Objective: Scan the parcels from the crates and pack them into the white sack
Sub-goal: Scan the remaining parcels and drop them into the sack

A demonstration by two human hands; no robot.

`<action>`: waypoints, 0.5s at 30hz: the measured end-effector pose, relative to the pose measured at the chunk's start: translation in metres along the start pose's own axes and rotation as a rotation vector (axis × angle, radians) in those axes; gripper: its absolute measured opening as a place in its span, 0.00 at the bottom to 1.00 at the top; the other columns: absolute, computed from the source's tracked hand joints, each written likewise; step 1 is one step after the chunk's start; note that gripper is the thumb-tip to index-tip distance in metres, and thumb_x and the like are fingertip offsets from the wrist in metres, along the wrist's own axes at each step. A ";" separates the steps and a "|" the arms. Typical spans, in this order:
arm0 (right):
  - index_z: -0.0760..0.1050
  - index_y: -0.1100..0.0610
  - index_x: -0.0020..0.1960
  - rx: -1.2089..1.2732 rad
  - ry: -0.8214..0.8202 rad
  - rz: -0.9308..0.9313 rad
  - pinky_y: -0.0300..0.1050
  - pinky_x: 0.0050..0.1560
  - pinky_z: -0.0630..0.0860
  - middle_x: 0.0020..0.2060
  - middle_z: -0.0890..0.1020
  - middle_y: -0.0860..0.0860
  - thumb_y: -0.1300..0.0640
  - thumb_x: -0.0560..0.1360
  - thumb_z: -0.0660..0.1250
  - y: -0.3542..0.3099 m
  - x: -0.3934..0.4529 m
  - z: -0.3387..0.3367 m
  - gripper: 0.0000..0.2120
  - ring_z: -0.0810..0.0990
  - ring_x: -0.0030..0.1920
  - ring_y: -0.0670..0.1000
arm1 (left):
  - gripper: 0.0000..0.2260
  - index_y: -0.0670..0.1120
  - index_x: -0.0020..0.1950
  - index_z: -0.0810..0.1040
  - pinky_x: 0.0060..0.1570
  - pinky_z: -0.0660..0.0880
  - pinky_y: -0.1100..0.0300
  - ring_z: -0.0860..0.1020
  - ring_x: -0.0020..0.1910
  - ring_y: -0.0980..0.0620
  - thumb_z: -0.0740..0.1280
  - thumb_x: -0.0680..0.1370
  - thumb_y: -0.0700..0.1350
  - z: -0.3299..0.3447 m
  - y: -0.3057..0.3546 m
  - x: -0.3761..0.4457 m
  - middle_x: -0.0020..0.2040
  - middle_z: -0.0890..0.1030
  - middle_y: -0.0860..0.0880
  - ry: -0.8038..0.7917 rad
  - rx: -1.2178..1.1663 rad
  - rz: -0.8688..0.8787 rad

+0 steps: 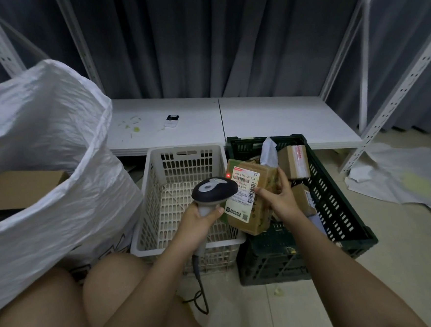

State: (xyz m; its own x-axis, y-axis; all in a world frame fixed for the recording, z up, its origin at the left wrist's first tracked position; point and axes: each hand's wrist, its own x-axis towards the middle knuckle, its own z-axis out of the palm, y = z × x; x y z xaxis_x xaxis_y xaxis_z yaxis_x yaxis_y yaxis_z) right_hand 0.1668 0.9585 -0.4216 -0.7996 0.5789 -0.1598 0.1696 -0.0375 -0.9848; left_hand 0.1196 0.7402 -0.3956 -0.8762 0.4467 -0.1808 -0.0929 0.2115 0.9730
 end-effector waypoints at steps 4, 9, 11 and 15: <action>0.56 0.37 0.75 0.005 -0.003 -0.016 0.65 0.62 0.74 0.69 0.69 0.53 0.59 0.70 0.76 0.000 0.000 -0.001 0.43 0.72 0.66 0.56 | 0.13 0.39 0.58 0.76 0.33 0.70 0.76 0.78 0.40 0.59 0.70 0.76 0.43 0.002 -0.002 0.000 0.39 0.80 0.53 -0.003 0.022 -0.009; 0.59 0.31 0.68 0.008 -0.001 -0.012 0.66 0.61 0.74 0.68 0.71 0.52 0.56 0.68 0.77 0.001 -0.002 -0.002 0.40 0.74 0.65 0.56 | 0.14 0.42 0.61 0.76 0.35 0.71 0.74 0.77 0.41 0.61 0.69 0.76 0.43 0.003 0.001 0.000 0.42 0.80 0.54 -0.007 0.000 -0.018; 0.60 0.31 0.66 0.010 0.006 -0.012 0.66 0.61 0.75 0.67 0.72 0.52 0.55 0.67 0.78 -0.001 -0.003 -0.001 0.39 0.74 0.65 0.56 | 0.15 0.43 0.62 0.75 0.38 0.71 0.71 0.79 0.46 0.56 0.69 0.76 0.43 0.001 0.004 0.000 0.45 0.81 0.53 0.005 -0.019 -0.016; 0.58 0.32 0.68 0.001 0.016 -0.051 0.66 0.60 0.75 0.68 0.71 0.52 0.47 0.62 0.80 -0.014 -0.008 0.007 0.43 0.73 0.66 0.55 | 0.13 0.45 0.61 0.74 0.38 0.70 0.73 0.78 0.49 0.55 0.69 0.77 0.43 -0.006 0.025 -0.003 0.49 0.80 0.51 0.056 -0.037 0.039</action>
State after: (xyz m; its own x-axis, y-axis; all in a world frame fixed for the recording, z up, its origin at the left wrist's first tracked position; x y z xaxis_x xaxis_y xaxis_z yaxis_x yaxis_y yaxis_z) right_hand 0.1670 0.9489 -0.4071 -0.7982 0.5927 -0.1081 0.1283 -0.0081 -0.9917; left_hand 0.1169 0.7391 -0.3701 -0.9043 0.4048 -0.1355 -0.0750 0.1619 0.9840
